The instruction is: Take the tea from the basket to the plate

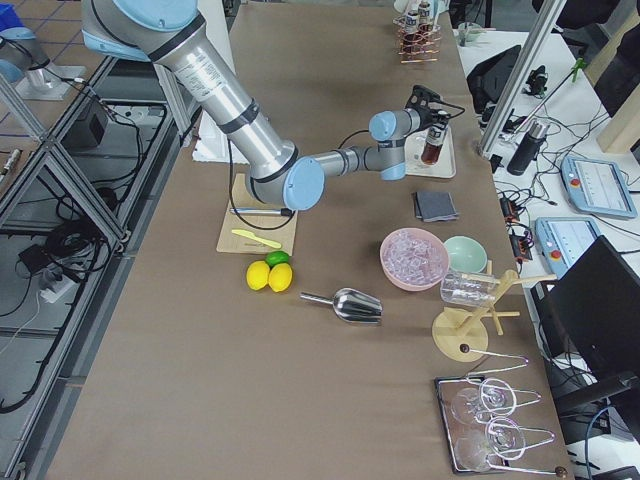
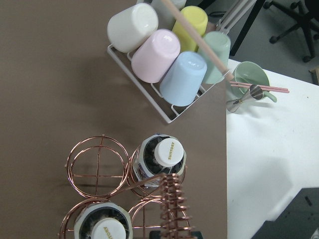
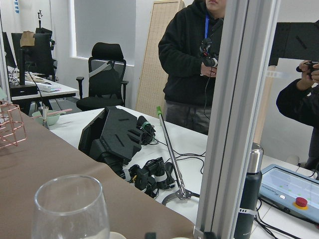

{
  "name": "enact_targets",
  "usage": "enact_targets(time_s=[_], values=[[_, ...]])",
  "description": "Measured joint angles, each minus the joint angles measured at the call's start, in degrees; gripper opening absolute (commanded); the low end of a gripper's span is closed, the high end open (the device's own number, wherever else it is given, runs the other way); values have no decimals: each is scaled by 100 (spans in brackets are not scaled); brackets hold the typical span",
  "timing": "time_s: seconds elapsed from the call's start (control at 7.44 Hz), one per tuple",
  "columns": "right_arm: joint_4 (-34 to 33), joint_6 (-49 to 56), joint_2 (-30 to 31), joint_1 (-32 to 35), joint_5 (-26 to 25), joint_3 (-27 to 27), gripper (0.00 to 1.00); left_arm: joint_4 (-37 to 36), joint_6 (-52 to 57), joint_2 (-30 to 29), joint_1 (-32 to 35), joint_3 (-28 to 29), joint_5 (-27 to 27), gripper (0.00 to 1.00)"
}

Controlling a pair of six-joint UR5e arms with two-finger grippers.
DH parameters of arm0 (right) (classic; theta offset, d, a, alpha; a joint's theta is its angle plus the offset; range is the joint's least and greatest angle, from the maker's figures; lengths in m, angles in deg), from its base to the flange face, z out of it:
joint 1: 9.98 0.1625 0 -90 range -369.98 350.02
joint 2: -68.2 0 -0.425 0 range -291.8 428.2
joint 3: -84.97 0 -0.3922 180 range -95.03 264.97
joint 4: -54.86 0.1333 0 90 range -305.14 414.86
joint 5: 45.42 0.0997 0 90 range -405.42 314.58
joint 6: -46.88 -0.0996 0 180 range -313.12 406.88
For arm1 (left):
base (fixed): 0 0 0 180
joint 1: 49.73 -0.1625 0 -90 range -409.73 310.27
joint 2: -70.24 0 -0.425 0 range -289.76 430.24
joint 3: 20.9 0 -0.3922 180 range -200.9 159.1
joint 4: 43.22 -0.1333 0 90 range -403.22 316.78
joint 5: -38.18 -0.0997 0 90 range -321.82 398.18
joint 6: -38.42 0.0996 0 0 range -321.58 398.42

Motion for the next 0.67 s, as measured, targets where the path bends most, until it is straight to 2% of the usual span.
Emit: enact_targets(time_s=[0.13,0.27,0.54,0.67], values=[[35,-2,14,-82,-54,25,0,655,285,-100,174,745,-23,98],[52,-3,32,-146,-108,34,0,972,575,-150,253,1118,-121,98],[63,-2,46,-206,-159,36,0,1135,1077,-189,378,1292,-302,98],[64,2,49,-217,-167,37,32,1081,1150,-194,456,1193,-270,98]])
